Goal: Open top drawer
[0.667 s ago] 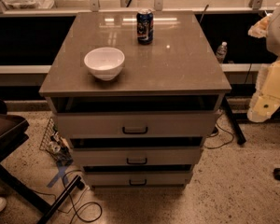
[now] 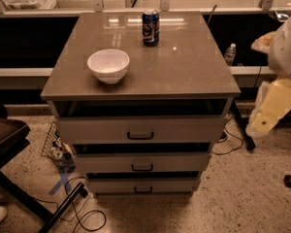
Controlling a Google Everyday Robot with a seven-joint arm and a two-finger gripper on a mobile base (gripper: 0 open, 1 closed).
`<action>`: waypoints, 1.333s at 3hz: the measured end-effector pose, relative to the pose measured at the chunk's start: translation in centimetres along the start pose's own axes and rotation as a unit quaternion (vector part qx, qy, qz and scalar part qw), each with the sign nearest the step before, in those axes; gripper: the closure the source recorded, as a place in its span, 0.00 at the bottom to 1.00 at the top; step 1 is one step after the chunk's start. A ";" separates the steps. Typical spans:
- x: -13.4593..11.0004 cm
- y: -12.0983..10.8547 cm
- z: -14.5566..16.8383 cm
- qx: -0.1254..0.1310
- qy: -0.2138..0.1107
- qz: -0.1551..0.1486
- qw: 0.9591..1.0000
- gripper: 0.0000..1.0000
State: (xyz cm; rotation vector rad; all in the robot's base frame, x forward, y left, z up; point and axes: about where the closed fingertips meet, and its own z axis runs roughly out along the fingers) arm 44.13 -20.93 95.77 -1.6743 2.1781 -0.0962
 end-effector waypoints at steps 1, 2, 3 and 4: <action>0.3 0.9 4.3 0.006 -0.034 0.009 0.999 0.00; 0.5 1.5 9.4 0.003 -0.060 0.011 0.998 0.00; 0.1 1.8 13.5 0.000 -0.066 0.003 0.998 0.00; -0.1 1.7 16.9 0.001 -0.063 -0.011 0.998 0.00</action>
Offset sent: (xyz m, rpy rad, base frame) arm 0.0348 0.0278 -0.1589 0.1835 -0.0427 0.0279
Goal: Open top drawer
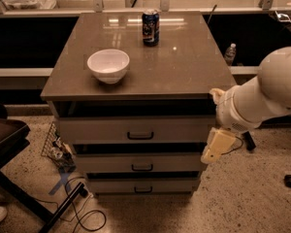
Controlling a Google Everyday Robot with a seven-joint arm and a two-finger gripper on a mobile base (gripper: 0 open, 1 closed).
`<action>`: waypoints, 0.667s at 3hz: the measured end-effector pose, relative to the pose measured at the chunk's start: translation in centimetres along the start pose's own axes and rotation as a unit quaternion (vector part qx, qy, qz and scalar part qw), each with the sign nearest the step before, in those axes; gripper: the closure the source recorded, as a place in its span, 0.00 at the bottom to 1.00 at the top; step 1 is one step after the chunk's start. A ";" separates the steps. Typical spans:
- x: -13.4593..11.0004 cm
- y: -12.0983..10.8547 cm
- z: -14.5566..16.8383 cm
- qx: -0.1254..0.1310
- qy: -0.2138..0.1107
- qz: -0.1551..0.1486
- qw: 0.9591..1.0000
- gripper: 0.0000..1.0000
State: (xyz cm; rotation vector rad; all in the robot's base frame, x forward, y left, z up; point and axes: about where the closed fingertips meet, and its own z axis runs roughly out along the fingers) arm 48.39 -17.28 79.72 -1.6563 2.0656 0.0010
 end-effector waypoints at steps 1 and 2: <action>0.2 0.3 2.8 -0.005 -0.002 -0.013 1.000 0.00; -0.1 0.7 5.4 -0.008 0.002 -0.028 1.000 0.00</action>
Offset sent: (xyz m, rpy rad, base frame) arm 0.0245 0.0319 -0.0817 -0.0490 -0.0048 0.0872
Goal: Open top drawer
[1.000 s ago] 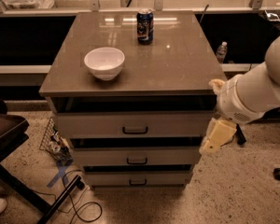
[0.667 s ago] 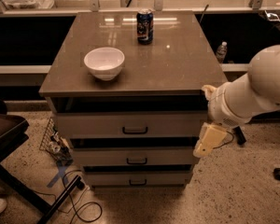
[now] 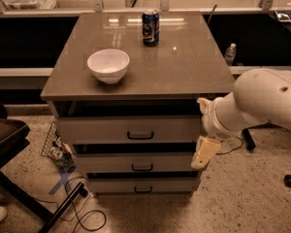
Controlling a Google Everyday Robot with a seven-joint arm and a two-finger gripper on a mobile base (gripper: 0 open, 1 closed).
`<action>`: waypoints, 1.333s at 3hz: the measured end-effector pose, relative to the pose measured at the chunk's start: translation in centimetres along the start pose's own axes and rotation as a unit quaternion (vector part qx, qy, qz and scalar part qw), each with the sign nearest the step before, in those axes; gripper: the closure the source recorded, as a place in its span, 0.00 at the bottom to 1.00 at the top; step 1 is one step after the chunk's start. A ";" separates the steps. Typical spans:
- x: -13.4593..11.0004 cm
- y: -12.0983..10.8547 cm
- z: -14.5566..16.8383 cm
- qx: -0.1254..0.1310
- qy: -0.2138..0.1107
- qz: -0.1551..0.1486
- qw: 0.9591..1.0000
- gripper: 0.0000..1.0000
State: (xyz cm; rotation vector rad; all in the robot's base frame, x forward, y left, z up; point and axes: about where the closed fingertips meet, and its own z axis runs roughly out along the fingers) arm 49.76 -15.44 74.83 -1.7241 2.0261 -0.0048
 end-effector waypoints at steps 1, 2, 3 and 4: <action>-0.3 -0.5 2.6 -0.006 0.007 -0.012 1.000 0.00; -0.1 -1.8 5.0 -0.019 0.015 -0.016 1.000 0.00; 0.1 -2.6 7.3 -0.036 0.019 -0.012 0.999 0.00; 0.0 -2.6 9.7 -0.058 0.019 -0.008 0.998 0.00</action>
Offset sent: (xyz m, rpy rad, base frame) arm 0.0679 0.0129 -0.0651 -0.0506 0.0789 0.0369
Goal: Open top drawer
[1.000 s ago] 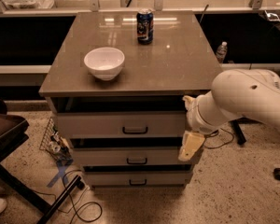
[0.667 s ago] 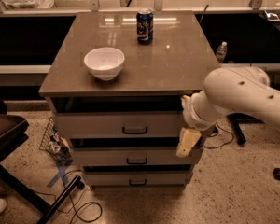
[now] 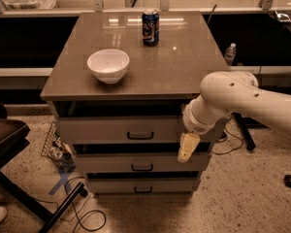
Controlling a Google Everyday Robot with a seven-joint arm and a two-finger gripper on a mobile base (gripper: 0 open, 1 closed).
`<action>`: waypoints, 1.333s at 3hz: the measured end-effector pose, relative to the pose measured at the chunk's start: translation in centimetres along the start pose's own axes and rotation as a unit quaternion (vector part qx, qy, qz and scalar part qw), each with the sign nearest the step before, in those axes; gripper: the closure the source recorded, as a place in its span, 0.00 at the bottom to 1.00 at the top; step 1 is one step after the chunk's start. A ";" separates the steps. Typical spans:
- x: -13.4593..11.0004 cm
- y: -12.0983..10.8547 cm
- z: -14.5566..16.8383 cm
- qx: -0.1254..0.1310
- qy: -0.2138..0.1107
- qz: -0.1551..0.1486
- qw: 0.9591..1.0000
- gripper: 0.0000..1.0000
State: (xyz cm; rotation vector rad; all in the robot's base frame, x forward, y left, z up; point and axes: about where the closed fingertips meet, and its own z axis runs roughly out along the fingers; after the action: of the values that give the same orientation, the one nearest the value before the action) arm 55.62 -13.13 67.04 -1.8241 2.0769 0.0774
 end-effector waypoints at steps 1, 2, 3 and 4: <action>0.2 0.8 2.0 -0.021 -0.004 0.008 1.000 0.18; 1.2 2.3 2.5 -0.029 -0.012 0.026 0.999 0.41; 1.0 2.2 2.0 -0.029 -0.012 0.026 0.999 0.65; 0.9 2.2 1.6 -0.029 -0.012 0.026 0.999 0.88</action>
Offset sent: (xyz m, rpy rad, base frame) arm -0.0425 -0.0160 -0.0467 0.0755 0.0979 -0.0789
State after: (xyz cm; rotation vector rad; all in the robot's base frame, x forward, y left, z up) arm 53.84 -13.18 64.84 -1.7928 2.1277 0.1733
